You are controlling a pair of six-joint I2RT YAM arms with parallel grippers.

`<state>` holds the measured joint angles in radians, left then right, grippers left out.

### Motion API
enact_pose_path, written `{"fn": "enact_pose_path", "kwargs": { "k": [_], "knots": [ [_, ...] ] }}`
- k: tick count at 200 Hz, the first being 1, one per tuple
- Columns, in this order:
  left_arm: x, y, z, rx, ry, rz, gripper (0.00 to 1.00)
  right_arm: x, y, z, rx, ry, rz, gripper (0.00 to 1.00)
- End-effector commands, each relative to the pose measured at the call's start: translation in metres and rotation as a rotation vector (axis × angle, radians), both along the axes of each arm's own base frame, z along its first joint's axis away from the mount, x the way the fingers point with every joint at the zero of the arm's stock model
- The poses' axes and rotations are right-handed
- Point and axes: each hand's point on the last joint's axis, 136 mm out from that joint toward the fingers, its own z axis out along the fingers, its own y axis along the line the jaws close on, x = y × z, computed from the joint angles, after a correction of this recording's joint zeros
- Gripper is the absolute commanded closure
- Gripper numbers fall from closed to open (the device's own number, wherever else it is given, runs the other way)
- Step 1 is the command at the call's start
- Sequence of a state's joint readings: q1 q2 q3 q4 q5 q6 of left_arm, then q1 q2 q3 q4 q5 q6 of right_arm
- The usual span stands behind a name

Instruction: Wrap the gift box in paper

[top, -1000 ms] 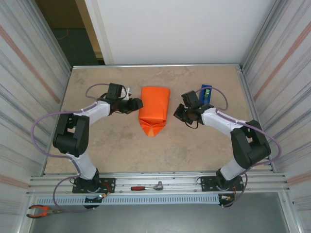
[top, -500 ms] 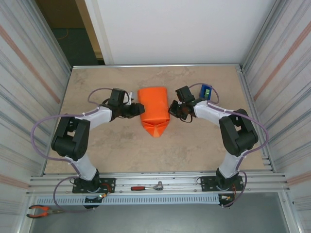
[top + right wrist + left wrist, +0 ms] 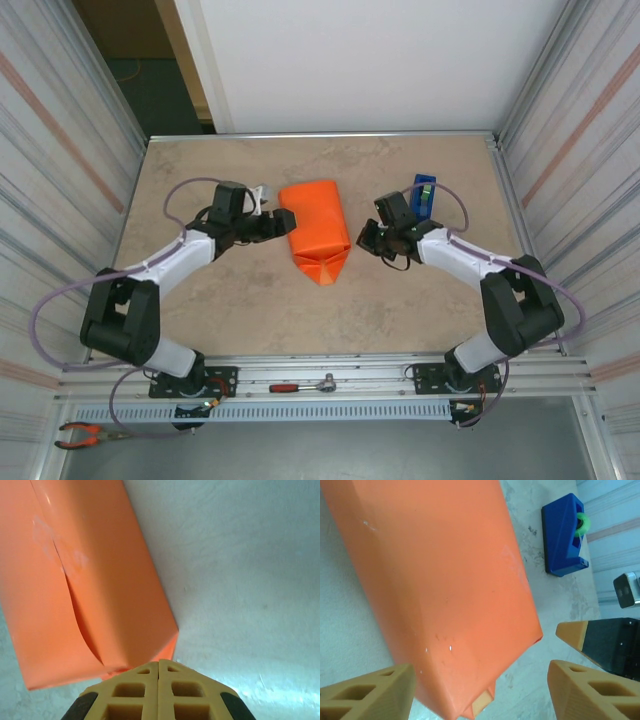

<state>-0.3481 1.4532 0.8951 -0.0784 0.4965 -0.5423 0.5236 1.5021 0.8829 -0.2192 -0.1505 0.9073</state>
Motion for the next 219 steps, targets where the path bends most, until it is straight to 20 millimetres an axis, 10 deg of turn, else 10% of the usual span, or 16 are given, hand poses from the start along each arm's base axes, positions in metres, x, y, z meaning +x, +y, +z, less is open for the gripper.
{"fn": "enact_pose_path", "kwargs": {
  "k": [1, 30, 126, 219],
  "knots": [
    [-0.011, 0.015, -0.001, 0.07, -0.03, 0.011, 0.18, -0.016, 0.007, -0.004, -0.021, -0.02, 0.019, 1.0],
    [-0.022, 0.028, -0.002, 0.126, -0.049, 0.036, 0.01, -0.031, 0.026, -0.017, -0.066, -0.013, 0.07, 1.0],
    [-0.033, 0.038, -0.02, 0.246, -0.098, 0.059, 0.01, -0.012, 0.056, -0.039, -0.084, 0.016, 0.103, 1.0],
    [-0.047, 0.008, -0.047, 0.165, 0.083, -0.025, 0.03, -0.043, 0.05, -0.035, -0.081, 0.018, 0.052, 1.0]
  ]
}}
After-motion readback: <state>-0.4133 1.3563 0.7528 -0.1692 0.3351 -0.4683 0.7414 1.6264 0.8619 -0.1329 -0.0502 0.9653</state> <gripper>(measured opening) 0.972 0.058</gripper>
